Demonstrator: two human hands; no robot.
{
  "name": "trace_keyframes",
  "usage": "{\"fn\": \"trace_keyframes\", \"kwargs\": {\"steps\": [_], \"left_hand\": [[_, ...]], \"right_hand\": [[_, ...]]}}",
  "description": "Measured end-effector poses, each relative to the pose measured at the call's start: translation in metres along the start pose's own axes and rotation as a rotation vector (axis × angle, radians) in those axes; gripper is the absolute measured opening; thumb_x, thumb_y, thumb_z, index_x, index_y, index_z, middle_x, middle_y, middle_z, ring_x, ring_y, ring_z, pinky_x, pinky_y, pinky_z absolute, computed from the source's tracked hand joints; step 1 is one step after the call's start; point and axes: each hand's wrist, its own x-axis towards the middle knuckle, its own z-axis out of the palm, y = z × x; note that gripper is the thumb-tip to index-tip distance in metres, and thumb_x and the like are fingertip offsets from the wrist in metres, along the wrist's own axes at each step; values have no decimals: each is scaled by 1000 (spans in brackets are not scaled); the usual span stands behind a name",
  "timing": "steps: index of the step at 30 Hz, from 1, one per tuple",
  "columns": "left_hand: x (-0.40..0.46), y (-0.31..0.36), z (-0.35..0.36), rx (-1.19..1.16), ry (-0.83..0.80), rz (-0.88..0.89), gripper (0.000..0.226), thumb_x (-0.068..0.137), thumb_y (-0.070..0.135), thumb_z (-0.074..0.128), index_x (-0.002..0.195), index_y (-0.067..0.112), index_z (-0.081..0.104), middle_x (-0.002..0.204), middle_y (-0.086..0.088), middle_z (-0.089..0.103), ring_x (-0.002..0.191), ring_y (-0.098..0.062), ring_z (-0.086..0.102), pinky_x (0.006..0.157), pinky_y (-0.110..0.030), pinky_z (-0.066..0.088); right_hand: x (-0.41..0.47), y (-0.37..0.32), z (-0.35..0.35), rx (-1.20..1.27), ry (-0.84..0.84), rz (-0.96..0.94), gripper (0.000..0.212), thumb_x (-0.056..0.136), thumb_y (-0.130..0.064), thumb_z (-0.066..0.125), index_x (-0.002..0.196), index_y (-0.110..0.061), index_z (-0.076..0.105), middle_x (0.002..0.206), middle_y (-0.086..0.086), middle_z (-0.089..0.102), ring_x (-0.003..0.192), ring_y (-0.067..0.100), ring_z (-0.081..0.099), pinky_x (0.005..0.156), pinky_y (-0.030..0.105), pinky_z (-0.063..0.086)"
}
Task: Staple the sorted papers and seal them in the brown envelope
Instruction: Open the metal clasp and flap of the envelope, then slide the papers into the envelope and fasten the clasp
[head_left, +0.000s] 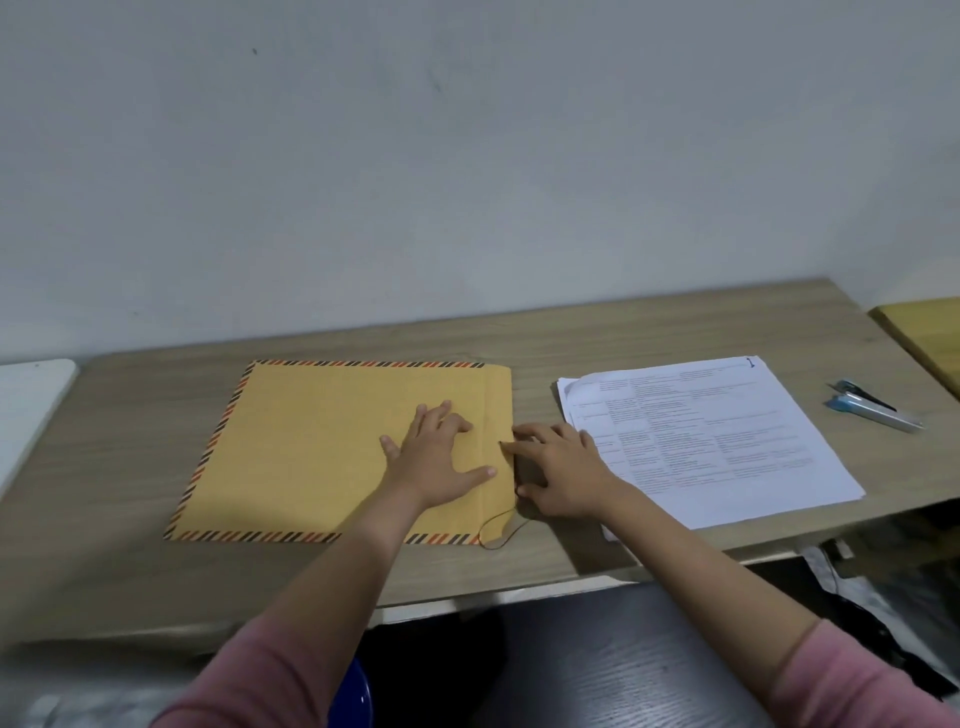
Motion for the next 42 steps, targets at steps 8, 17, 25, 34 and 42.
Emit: {"fn": "trace_keyframes", "kwargs": {"steps": [8, 17, 25, 34, 42], "left_hand": [[-7, 11, -11, -248, 16, -34, 48, 77, 28, 62, 120, 43, 46, 145, 8, 43, 145, -25, 18, 113, -64, 10], [-20, 15, -6, -135, -42, 8, 30, 95, 23, 48, 117, 41, 60, 159, -4, 12, 147, -31, -3, 110, -67, 4], [-21, 18, 0, -68, -22, 18, 28, 86, 47, 58, 113, 40, 53, 158, -6, 12, 146, -32, -1, 109, -68, 9], [-19, 23, 13, 34, 32, -11, 63, 64, 73, 64, 116, 43, 45, 157, -5, 10, 146, -33, -1, 107, -70, 10], [-16, 35, 18, 53, 55, -53, 64, 65, 72, 64, 120, 46, 43, 157, -7, 10, 146, -33, -1, 107, -70, 11]], "right_hand": [[1, 7, -1, -10, 17, -41, 60, 80, -43, 61, 136, -37, 39, 149, -9, 30, 132, 25, 26, 108, 52, 22], [-2, 8, -2, -11, -10, -64, 57, 86, -37, 55, 139, -34, 35, 150, -6, 28, 134, 26, 23, 108, 51, 22], [-17, 24, -9, 236, 254, -71, 42, 86, -22, 55, 127, -14, 53, 135, 6, 52, 123, 28, 46, 104, 41, 36], [-74, 187, -42, 177, 536, 804, 52, 82, -35, 58, 129, -15, 49, 131, 25, 46, 120, 45, 41, 103, 53, 31], [-92, 223, -45, 316, 390, 911, 84, 55, -65, 74, 122, -23, 42, 124, 20, 47, 118, 40, 40, 90, 45, 41]]}}
